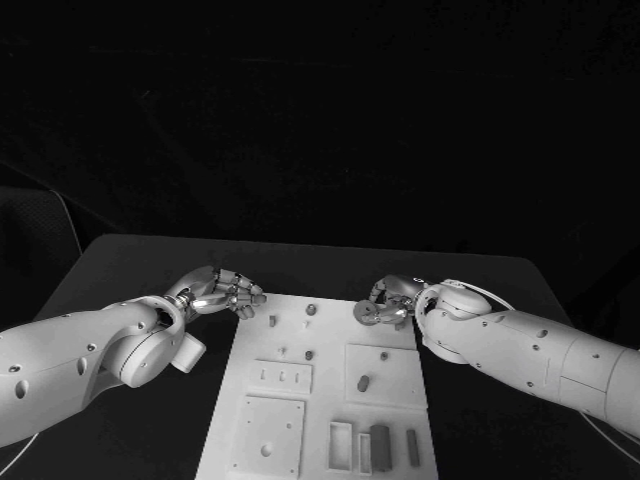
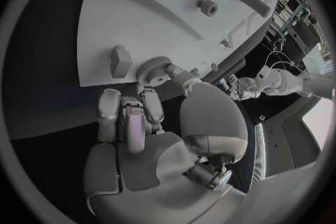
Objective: Assemble the parts on the task board
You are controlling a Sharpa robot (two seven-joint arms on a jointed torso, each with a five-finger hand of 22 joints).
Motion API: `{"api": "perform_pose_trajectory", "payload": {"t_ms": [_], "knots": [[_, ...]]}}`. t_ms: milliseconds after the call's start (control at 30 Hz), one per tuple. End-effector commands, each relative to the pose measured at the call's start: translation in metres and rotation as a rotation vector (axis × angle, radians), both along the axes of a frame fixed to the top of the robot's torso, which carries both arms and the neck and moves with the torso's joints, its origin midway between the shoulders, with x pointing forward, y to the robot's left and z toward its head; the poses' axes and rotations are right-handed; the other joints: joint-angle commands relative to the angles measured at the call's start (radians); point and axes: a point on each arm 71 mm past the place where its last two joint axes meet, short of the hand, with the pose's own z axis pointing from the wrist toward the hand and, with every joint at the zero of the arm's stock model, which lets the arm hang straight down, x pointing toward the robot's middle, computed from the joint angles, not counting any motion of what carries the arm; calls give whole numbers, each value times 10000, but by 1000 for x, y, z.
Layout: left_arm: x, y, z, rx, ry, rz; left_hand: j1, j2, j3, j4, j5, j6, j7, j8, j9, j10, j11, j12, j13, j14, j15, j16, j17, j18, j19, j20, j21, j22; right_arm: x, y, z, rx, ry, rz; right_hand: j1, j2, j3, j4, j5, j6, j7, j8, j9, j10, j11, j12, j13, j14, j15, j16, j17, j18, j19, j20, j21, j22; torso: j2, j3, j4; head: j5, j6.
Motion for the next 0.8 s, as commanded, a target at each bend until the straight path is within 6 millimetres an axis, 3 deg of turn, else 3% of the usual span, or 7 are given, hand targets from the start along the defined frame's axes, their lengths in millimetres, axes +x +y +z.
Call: {"api": "perform_pose_trajectory", "payload": {"t_ms": [33, 300, 633, 800], "knots": [[0, -3, 1, -67, -33, -90, -16, 50, -26, 27, 45, -6, 43, -49, -14, 0, 19, -48, -2, 57, -27, -42, 10, 131, 50, 5, -54, -12, -1, 4, -3, -55, 201, 199, 52, 108, 66, -31, -22, 126, 20, 49, 20, -65, -12, 58, 16, 2328, 23, 1382, 3367, 136, -64, -11, 1236, 19, 10, 2, 0, -12, -1], [0, -2, 1, -62, -36, -82, -17, 49, -29, 27, 45, -5, 43, -50, -15, 1, 19, -50, -2, 58, -28, -43, 12, 131, 51, 5, -54, -12, -1, 6, -1, 77, -32, 209, 224, 200, 115, -229, -20, 297, 14, 106, 53, -61, -24, 87, 32, 2323, 18, 1393, 3363, 136, -75, -26, 1251, 48, 3, -3, 10, 4, -40], [0, -2, 1, -57, -41, -59, -17, 50, -31, 28, 47, -3, 44, -52, -15, 4, 19, -53, -1, 60, -28, -45, 14, 132, 53, 4, -54, -13, 0, 2, 2, -138, -600, 58, 864, 830, 441, -887, 0, 1083, -19, 338, 183, 126, -71, 241, 161, 2305, 5, 1417, 3298, 136, -51, -63, 1301, 165, 7, 4, -7, 15, -38], [0, -2, 1, -45, -61, -33, -17, 51, -32, 28, 47, -2, 45, -53, -16, 6, 19, -54, -1, 61, -29, -45, 15, 132, 54, 4, -54, -13, 0, 3, 4, -215, -841, 99, 913, 817, 435, -948, -96, 1162, -16, 355, 196, 139, -76, 251, 169, 2271, 3, 1405, 3251, 136, -53, -66, 1308, 182, 1, -1, 5, 14, -23]]}}
